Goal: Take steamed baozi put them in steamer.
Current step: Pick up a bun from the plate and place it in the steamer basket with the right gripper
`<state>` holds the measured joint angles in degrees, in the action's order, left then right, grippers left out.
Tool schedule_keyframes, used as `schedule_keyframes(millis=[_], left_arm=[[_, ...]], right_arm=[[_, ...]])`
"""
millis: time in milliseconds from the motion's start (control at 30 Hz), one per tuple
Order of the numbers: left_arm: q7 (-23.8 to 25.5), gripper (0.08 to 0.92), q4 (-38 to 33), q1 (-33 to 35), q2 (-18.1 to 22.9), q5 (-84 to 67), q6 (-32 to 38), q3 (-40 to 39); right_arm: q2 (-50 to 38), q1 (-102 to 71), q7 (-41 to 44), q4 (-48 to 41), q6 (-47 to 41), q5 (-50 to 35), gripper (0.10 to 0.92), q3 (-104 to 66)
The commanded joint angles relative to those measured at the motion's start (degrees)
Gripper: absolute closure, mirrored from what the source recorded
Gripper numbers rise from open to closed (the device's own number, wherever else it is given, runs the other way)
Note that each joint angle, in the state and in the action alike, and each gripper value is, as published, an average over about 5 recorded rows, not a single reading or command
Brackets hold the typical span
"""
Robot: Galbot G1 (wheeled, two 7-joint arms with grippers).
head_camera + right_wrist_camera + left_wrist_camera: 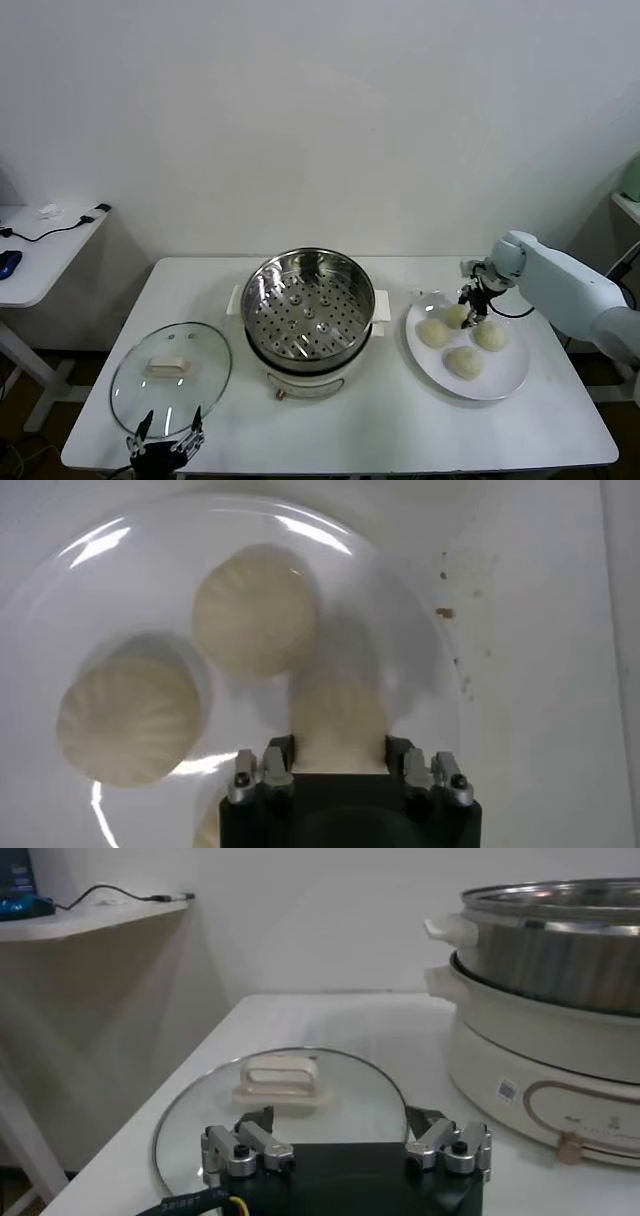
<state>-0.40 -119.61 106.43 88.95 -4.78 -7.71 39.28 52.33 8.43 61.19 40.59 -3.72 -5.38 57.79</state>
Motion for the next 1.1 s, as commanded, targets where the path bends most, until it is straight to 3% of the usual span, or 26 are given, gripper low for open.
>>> schedule_keyframes(millis=[33,200,400,600,700,867,1100], left_arm=[[0.0,0.177,-0.8,0.1,-0.1,0.2,0.1,-0.3],[0.0,0.177,-1.5,0.1,-0.3,0.3,0.0,-0.9],[0.0,0.177,-2.3,0.4,-0.6,0.6,0.1,-1.8],[-0.1,0.177,-2.7,1.0,-1.1,1.5,0.3,-2.8],[-0.1,0.177,-3.3,1.5,-1.2,1.9,0.4,-3.3],[-0.1,0.177,-4.2,2.1,-1.2,2.4,0.4,-3.7],[-0.2,0.177,-4.5,2.3,-1.0,2.4,0.1,-3.3]], right_arm=[[-1.9,15.4,2.7,7.3,2.5,-4.8,0.429,9.3],[0.9,35.9,6.7,15.3,7.1,-13.5,0.424,21.3],[7.8,47.8,5.0,32.7,14.2,-20.0,0.423,25.6],[14.5,45.7,1.2,46.6,22.6,-17.5,0.423,27.0],[16.7,41.9,0.1,44.8,29.7,-10.9,0.423,27.9],[19.5,33.2,-1.7,32.2,41.1,2.8,0.423,25.6],[22.9,23.1,-6.0,17.2,45.8,13.5,0.423,19.5]])
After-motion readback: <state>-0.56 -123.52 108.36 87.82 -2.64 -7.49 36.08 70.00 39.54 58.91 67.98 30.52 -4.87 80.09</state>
